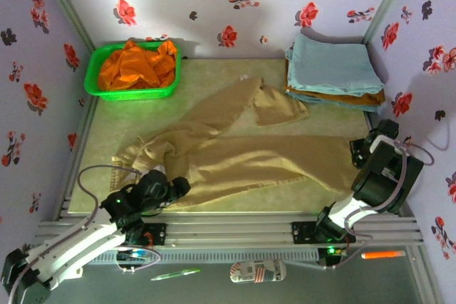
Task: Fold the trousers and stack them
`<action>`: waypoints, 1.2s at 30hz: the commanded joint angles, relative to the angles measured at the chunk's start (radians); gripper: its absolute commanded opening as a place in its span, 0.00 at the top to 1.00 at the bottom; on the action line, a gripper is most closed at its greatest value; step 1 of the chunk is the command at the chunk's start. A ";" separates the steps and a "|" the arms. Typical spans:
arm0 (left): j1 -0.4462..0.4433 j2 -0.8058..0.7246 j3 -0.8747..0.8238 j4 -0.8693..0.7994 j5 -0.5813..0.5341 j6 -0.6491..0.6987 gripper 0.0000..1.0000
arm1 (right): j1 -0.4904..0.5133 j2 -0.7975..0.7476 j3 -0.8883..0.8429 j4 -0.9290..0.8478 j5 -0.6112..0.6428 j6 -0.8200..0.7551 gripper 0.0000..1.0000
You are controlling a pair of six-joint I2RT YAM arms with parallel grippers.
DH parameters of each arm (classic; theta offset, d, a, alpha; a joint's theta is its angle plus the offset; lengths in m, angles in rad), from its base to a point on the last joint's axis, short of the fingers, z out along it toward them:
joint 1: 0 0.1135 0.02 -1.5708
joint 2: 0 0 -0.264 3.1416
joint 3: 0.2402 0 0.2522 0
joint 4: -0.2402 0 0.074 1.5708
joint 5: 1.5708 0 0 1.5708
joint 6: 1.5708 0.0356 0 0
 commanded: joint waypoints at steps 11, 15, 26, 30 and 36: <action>0.474 0.402 0.710 -0.378 -0.001 0.602 0.07 | 0.792 -0.184 0.131 -0.015 0.116 0.023 0.82; 0.587 0.593 0.784 -0.299 -0.025 0.670 0.04 | 0.910 -0.056 0.193 0.025 0.102 0.001 0.76; 0.684 0.597 0.581 -0.341 -0.173 0.567 0.09 | 0.939 0.022 0.244 0.057 0.016 -0.076 0.63; 0.690 0.619 0.539 -0.303 -0.179 0.524 0.10 | 0.941 0.021 0.227 0.091 -0.028 -0.073 0.63; 0.716 0.653 0.464 -0.170 -0.209 0.485 0.31 | 0.941 -0.013 0.191 0.096 -0.033 -0.084 0.62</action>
